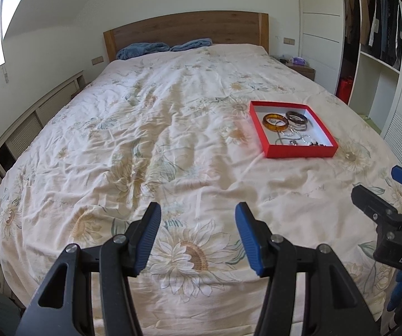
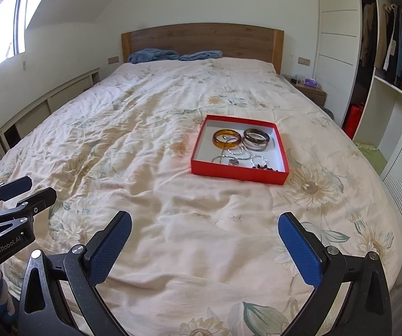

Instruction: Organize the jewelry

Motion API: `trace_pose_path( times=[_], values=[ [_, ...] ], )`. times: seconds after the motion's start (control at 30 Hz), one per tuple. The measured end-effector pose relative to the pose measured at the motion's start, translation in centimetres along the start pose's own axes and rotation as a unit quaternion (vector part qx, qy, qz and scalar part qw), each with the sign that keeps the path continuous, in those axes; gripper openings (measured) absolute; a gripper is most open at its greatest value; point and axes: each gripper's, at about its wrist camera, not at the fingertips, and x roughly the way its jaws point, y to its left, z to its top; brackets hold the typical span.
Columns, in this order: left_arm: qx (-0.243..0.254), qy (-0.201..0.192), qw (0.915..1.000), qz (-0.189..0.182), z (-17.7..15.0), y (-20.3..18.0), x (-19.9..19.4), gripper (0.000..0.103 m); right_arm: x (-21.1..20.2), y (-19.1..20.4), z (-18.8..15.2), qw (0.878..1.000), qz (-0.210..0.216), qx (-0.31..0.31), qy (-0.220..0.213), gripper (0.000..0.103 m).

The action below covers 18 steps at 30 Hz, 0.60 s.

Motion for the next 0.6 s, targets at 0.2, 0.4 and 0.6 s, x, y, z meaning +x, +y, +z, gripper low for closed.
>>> trace_pose_path(
  times=[0.2,0.4,0.6],
  values=[
    [0.01,0.011,0.9999,-0.001,0.0,-0.9,1.0,0.053,0.9,-0.7,-0.3,1.0,-0.001,0.005,0.008,0.103],
    [0.011,0.013,0.9999,0.0,0.0,-1.1,1.2,0.053,1.5,-1.0,-0.5,1.0,0.002,0.011,0.016,0.103],
    [0.011,0.014,0.9998,-0.001,0.1,-1.2,1.4,0.053,1.9,-1.0,-0.6,1.0,0.003,0.011,0.02,0.103]
  ],
)
